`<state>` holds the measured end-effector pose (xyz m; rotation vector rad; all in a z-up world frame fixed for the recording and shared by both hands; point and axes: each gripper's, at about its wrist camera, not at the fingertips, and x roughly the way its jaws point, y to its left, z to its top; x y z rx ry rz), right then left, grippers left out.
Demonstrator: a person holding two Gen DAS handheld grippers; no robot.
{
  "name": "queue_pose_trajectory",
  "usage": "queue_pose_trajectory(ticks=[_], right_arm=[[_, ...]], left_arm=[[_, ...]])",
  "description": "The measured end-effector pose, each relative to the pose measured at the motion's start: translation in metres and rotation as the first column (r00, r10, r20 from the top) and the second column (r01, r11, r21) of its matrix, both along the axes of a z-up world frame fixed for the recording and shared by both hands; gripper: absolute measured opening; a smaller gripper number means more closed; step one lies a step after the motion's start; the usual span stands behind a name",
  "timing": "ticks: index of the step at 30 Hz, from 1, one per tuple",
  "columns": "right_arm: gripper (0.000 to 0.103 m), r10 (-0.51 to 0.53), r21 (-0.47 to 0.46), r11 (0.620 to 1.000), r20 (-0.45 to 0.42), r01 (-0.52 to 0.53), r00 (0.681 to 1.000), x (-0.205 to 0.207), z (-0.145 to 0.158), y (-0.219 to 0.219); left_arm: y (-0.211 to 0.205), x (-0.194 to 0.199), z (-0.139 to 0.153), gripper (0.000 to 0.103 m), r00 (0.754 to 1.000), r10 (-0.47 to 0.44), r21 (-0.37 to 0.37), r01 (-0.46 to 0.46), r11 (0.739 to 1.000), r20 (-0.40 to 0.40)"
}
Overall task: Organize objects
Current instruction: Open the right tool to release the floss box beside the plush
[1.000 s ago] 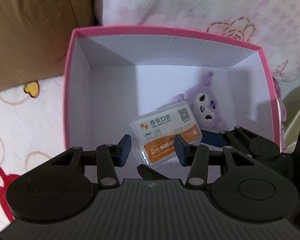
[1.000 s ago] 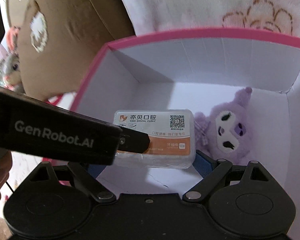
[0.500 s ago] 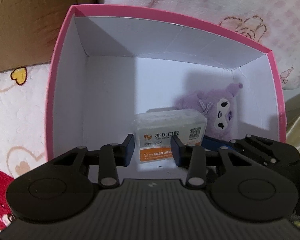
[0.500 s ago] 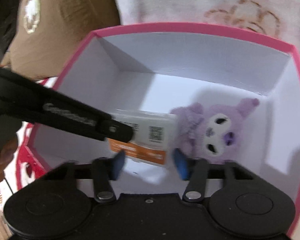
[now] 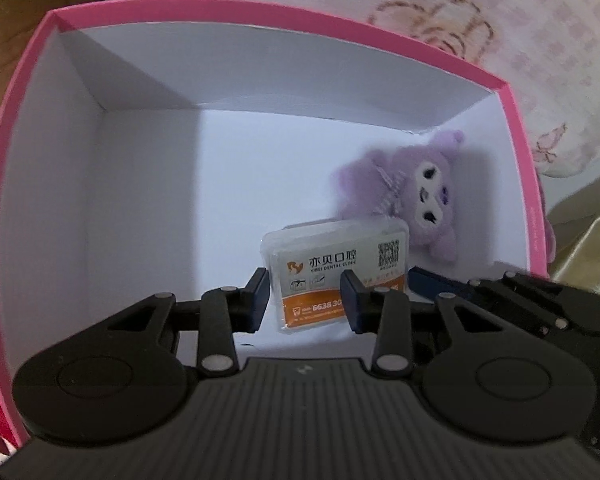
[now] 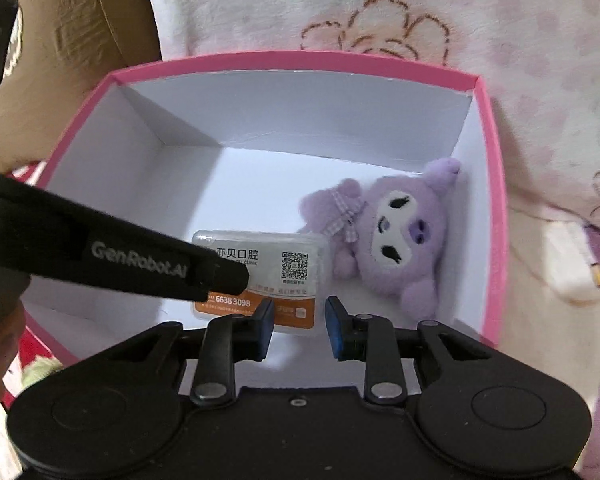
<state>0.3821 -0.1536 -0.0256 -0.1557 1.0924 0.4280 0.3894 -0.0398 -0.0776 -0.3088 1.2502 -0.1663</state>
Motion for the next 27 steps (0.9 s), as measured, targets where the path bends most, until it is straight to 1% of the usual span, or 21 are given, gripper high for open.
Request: queue_pose_trajectory(ticks=[2,4,7,8,9,10,11,12,14,15,16,18,21,24,25,26,27], right_arm=[[0.032,0.03,-0.032,0.999,0.005,-0.03,1.0,-0.001,-0.002,0.001],[0.032,0.052,-0.059,0.997,0.022,-0.051,0.998,-0.004,-0.004,0.003],[0.03,0.051,-0.081,0.996,0.062,-0.046,0.997,-0.009,-0.004,0.002],[0.024,0.045,-0.101,0.994,0.076,-0.037,0.996,-0.012,-0.003,0.0],[0.018,0.044,-0.141,0.99,0.098,-0.03,0.994,-0.014,-0.001,0.002],[0.019,0.044,-0.17,0.985,0.116,-0.023,0.992,-0.017,0.0,0.005],[0.022,0.05,-0.175,0.984,0.135,-0.026,0.99,-0.022,0.003,0.006],[0.022,0.063,-0.165,0.986,0.15,-0.038,0.987,-0.027,0.006,0.006],[0.022,0.07,-0.164,0.986,0.174,-0.041,0.982,-0.036,0.01,0.003],[0.022,0.068,-0.164,0.986,0.19,-0.037,0.979,-0.04,0.012,0.0],[0.022,0.061,-0.151,0.988,0.205,-0.03,0.977,-0.044,0.015,-0.005],[0.022,0.037,-0.104,0.994,0.21,-0.016,0.977,-0.049,0.02,-0.017],[0.022,0.019,-0.048,0.999,0.214,-0.009,0.977,-0.054,0.024,-0.03],[0.022,0.0,-0.014,1.0,0.213,0.003,0.977,-0.056,0.025,-0.037],[0.022,-0.007,0.003,1.0,0.213,0.006,0.977,-0.059,0.026,-0.04],[0.022,-0.013,0.022,1.0,0.213,0.009,0.977,-0.068,0.03,-0.042],[0.023,-0.022,0.043,0.999,0.214,0.014,0.977,-0.07,0.035,-0.045]], left_arm=[[-0.001,-0.007,0.001,0.037,1.0,-0.012,0.013,0.012,1.0,0.019],[-0.001,-0.006,0.0,0.037,1.0,0.004,0.003,-0.004,1.0,0.028],[-0.002,-0.006,0.0,0.037,0.999,0.014,-0.011,-0.014,1.0,0.029],[-0.003,-0.005,-0.001,0.036,1.0,0.009,-0.021,-0.008,1.0,0.022],[-0.002,-0.007,-0.001,0.034,1.0,0.003,-0.056,-0.002,0.998,0.007],[-0.001,-0.009,-0.003,0.029,1.0,0.004,-0.104,-0.006,0.995,-0.022],[0.0,-0.009,-0.007,0.028,0.998,0.011,-0.137,-0.018,0.99,-0.057],[-0.001,-0.009,-0.009,0.028,0.998,0.017,-0.142,-0.026,0.99,-0.066],[-0.003,-0.009,-0.011,0.026,0.999,0.023,-0.116,-0.028,0.993,-0.045],[-0.004,-0.009,-0.012,0.023,0.999,0.027,-0.114,-0.032,0.993,-0.039],[-0.003,-0.01,-0.014,0.023,0.999,0.03,-0.125,-0.035,0.992,-0.039],[-0.004,-0.008,-0.016,0.022,0.999,0.027,-0.15,-0.032,0.988,-0.037],[-0.013,-0.009,-0.015,0.022,1.0,0.011,-0.148,-0.014,0.989,-0.024],[-0.02,-0.009,-0.01,0.022,1.0,-0.002,-0.117,0.003,0.993,0.01],[-0.023,-0.01,-0.007,0.022,0.999,-0.025,-0.095,0.027,0.995,0.024],[-0.027,-0.011,-0.003,0.022,0.997,-0.065,-0.055,0.067,0.996,0.035],[-0.029,-0.014,0.003,0.022,0.995,-0.082,-0.028,0.083,0.996,0.051]])
